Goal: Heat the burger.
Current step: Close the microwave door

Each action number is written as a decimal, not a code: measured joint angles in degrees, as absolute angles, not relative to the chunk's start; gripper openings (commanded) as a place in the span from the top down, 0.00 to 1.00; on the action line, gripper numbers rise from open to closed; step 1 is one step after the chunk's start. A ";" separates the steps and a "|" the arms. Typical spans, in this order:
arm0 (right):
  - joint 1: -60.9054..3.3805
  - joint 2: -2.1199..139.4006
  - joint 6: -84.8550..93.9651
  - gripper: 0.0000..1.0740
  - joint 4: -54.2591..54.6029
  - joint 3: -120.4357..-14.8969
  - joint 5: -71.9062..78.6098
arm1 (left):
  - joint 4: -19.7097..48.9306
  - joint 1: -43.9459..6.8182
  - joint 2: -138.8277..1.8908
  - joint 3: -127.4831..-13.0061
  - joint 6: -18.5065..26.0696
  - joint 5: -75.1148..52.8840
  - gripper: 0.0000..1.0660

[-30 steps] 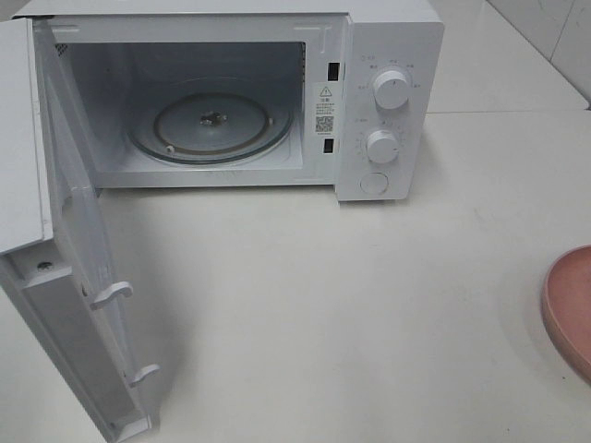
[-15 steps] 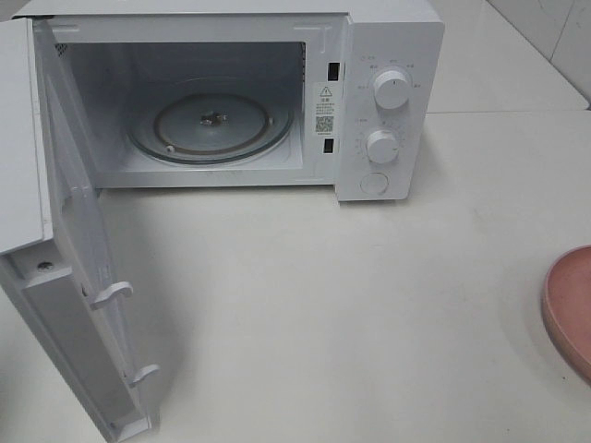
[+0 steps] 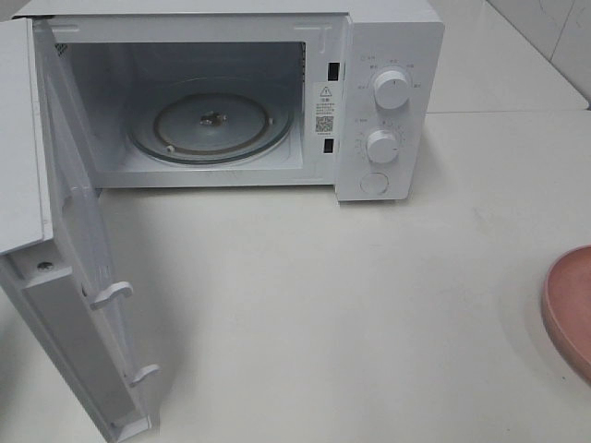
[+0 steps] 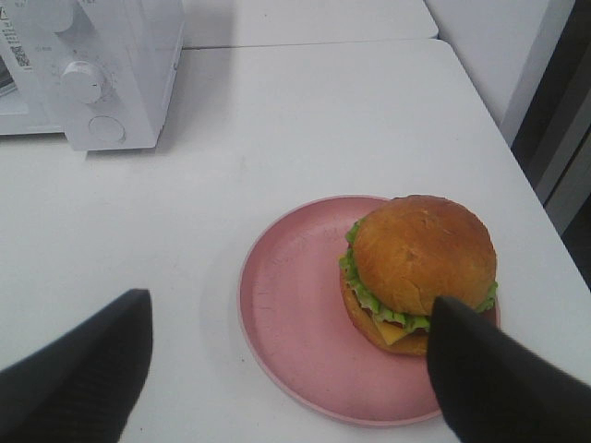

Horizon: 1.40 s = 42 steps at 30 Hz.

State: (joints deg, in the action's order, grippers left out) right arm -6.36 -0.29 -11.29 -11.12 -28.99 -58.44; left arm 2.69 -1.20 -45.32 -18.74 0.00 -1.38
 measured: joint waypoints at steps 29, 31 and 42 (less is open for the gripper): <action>-6.36 -0.29 -11.29 0.29 -11.06 -28.99 -58.44 | -26.41 -1.20 -84.57 -9.00 -12.72 63.60 1.00; -6.36 -0.29 -11.29 0.29 -11.00 -28.99 -58.44 | -28.65 -1.43 -87.55 -9.74 -12.78 65.26 1.00; -6.36 -0.29 -11.29 0.29 -11.00 -28.99 -58.44 | -25.21 -12.15 -92.70 -15.13 -10.54 64.97 1.00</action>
